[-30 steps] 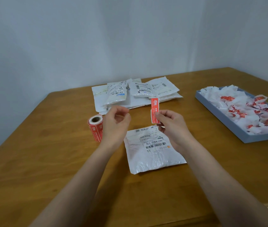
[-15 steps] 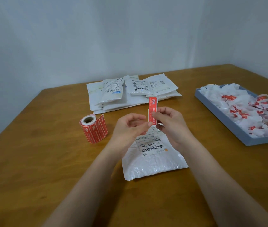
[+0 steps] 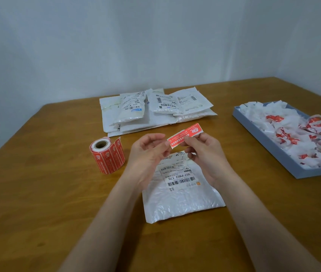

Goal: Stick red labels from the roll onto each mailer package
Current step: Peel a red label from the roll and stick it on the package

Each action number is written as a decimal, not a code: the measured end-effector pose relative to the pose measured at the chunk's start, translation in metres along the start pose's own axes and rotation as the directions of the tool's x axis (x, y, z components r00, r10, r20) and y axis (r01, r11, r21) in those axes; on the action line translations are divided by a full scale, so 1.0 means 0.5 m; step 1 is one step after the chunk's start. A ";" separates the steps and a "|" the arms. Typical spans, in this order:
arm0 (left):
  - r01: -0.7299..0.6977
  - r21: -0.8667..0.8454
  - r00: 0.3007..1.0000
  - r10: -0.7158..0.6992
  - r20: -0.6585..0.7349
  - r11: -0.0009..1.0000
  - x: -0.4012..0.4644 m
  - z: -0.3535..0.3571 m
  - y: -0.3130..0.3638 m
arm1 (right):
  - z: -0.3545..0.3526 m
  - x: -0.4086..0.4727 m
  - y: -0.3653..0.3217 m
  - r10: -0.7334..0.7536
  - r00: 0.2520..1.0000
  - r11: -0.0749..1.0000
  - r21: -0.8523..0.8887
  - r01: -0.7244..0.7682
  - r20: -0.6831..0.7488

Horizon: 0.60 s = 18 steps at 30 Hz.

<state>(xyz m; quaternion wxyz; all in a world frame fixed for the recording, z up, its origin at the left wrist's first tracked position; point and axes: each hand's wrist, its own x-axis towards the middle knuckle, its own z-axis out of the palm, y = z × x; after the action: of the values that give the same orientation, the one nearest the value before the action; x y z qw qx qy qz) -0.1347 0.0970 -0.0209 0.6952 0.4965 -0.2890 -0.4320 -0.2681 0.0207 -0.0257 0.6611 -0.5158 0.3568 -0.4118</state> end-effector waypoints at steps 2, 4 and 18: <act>0.024 0.008 0.999 -0.024 0.028 1.000 -0.003 -0.001 -0.003 | 0.000 -0.001 0.001 -0.001 1.000 1.000 -0.001 0.001 -0.019; 0.046 0.006 0.998 -0.046 0.053 0.999 -0.006 -0.003 -0.008 | 0.000 -0.003 0.001 -0.007 1.000 1.000 -0.002 0.007 -0.018; 0.024 0.014 0.997 -0.025 0.071 1.000 -0.007 -0.018 -0.020 | 0.011 -0.011 0.003 -0.082 0.995 0.993 -0.089 0.076 -0.058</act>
<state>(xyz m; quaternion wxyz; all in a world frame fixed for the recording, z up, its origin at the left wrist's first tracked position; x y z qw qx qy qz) -0.1321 0.1027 -0.0333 0.6757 0.4889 -0.3104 -0.4561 -0.2653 0.0278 -0.0256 0.6100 -0.5449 0.3737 -0.4373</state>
